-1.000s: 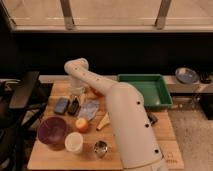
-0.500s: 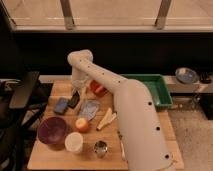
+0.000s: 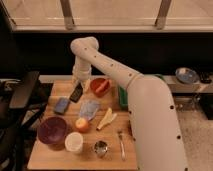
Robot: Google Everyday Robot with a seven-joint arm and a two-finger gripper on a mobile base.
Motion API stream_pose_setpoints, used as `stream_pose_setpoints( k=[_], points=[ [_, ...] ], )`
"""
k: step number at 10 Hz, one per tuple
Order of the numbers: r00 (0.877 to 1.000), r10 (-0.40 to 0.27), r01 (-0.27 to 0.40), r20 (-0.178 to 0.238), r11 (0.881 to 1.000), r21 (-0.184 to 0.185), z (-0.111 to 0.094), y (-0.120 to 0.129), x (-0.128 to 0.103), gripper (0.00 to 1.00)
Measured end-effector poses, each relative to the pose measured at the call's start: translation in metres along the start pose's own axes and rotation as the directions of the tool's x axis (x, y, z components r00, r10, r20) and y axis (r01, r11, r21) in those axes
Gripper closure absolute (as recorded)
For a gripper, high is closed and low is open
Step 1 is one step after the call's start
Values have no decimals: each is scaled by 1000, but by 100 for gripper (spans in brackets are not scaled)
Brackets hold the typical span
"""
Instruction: Place eraser in paper cup
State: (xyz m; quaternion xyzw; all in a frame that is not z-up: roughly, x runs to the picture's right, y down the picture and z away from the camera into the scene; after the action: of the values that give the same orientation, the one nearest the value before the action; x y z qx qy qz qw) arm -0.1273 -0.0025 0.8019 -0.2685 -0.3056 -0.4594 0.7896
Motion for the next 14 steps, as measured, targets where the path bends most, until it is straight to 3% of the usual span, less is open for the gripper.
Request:
stream_pose_setpoints(
  k=[3,7,14],
  points=[
    [999,13,-13,-30,1000,-4,-5,29,-21,100],
    [996,48,-47,-80,999,6,-16,91,-53,100],
    [995,47,-47,-84,999,5,-16,95,-57,100]
  ],
)
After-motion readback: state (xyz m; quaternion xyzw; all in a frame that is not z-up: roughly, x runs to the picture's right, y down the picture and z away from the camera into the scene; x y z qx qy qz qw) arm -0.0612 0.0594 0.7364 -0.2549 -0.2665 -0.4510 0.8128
